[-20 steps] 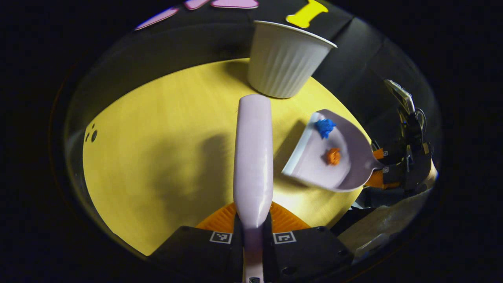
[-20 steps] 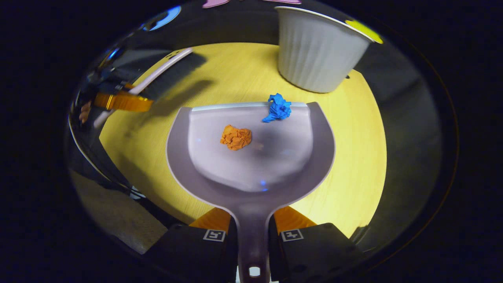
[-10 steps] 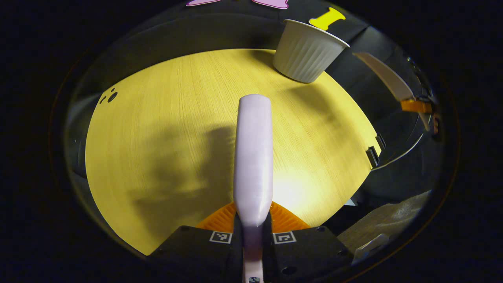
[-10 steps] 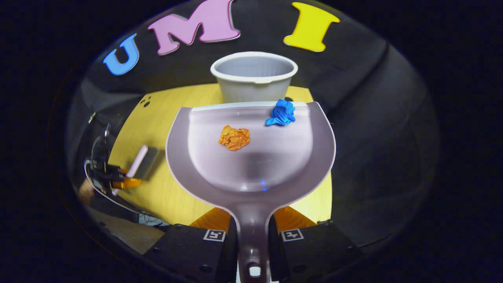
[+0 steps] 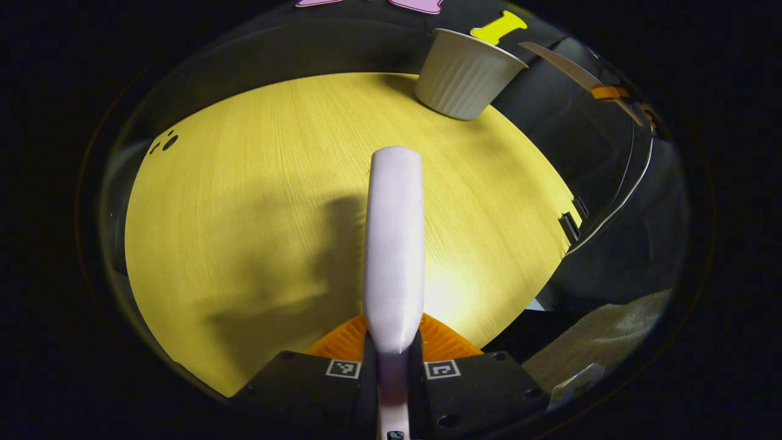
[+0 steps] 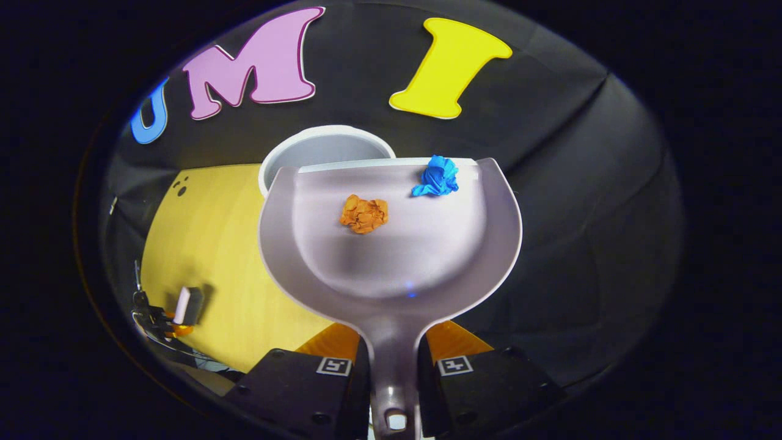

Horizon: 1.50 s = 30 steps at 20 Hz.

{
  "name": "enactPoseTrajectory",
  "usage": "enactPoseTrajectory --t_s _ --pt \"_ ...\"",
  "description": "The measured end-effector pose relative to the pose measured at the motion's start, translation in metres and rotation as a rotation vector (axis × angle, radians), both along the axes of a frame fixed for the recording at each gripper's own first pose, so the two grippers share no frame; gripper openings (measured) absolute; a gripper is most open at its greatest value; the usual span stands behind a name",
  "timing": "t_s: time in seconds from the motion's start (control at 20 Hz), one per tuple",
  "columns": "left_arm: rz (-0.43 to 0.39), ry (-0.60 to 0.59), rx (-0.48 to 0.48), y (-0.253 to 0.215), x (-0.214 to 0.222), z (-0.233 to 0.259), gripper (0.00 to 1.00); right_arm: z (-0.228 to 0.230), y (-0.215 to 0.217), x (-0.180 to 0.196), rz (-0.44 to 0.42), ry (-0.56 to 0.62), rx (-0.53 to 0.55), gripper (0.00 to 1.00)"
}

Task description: Pick up the small broom and dustpan from the desktop, sweep the trash into the dustpan with the broom, and then empty the trash into the garbage bin.

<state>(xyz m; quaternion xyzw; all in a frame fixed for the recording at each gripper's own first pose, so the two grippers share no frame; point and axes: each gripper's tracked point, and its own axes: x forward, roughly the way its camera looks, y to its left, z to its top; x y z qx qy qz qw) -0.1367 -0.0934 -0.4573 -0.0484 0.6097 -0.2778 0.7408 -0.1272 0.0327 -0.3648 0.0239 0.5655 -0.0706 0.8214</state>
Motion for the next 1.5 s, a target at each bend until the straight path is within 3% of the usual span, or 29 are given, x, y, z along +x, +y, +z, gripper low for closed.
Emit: enactPoseTrajectory --t_s 0.15,0.2,0.3,0.35,0.7,1.05,1.3,1.5 --pt "0.03 0.01 -0.015 0.008 0.002 -0.004 0.24 0.002 -0.007 -0.002 0.055 0.072 -0.075 0.4" --pt "0.037 0.01 -0.019 0.01 0.003 -0.005 0.25 0.006 -0.01 0.0 0.082 0.099 -0.106 0.32" --pt "0.042 0.013 -0.021 0.012 0.003 -0.009 0.24 0.019 -0.011 0.007 0.134 0.14 -0.157 0.36" --pt "0.044 0.016 -0.019 0.013 0.003 -0.011 0.24 0.019 -0.013 0.01 0.154 0.164 -0.165 0.32" --pt "0.083 0.04 -0.022 0.019 0.006 -0.02 0.24 0.034 -0.032 0.018 0.324 0.371 -0.249 0.36" --pt "0.1 0.05 -0.022 0.021 0.011 -0.028 0.24 0.03 -0.036 0.024 0.363 0.443 -0.237 0.35" --pt "0.101 0.043 -0.013 0.014 0.013 -0.028 0.23 0.029 -0.035 0.025 0.371 0.421 -0.224 0.36" --pt "0.106 0.035 0.001 0.012 0.012 -0.026 0.24 0.028 -0.03 0.025 0.338 0.338 -0.16 0.35"
